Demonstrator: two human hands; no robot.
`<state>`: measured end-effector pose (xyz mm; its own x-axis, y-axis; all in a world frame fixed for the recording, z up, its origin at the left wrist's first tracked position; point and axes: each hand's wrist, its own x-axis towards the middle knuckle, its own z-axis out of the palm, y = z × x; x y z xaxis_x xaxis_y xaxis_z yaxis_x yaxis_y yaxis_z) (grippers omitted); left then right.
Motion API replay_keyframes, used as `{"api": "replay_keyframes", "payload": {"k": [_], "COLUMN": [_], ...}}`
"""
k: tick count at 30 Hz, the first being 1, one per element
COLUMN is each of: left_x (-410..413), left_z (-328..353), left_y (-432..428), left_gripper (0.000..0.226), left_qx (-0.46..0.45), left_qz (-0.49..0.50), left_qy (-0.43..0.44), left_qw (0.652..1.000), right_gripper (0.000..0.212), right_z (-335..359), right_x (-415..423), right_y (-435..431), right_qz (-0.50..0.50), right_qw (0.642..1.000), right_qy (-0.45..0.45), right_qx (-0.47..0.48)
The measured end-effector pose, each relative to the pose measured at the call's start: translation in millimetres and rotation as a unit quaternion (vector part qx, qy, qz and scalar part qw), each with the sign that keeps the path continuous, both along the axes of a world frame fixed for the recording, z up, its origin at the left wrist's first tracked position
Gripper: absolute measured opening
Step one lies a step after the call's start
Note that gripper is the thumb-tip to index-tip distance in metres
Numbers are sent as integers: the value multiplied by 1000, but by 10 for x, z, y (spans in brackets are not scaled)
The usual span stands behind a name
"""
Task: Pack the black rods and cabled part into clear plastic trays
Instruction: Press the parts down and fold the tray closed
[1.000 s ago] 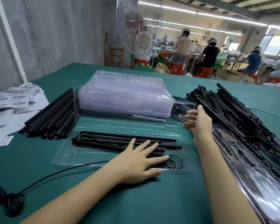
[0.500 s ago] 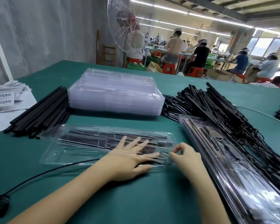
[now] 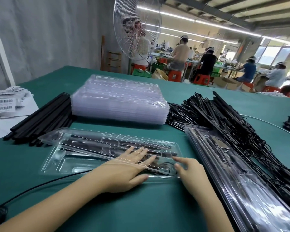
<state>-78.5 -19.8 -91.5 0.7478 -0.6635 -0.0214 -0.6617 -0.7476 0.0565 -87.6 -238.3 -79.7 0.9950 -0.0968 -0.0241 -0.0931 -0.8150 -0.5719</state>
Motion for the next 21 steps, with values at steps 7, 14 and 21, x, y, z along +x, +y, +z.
{"api": "replay_keyframes", "payload": {"k": [7, 14, 21], "left_x": [-246, -497, -519], "left_z": [11, 28, 9], "left_y": [300, 303, 375], "left_gripper": [60, 75, 77], "left_qx": [14, 32, 14], "left_qz": [10, 86, 92], "left_qy": [-32, -94, 7], "left_qw": [999, 991, 996], "right_gripper": [31, 31, 31], "right_z": [-54, -88, -102], "right_x": [22, 21, 17], "right_y": [-15, -46, -47], "right_qz": [-11, 1, 5], "right_qw": [1000, 1000, 1000], "right_qy": [-11, -12, -15], "right_qx": [8, 15, 13]}}
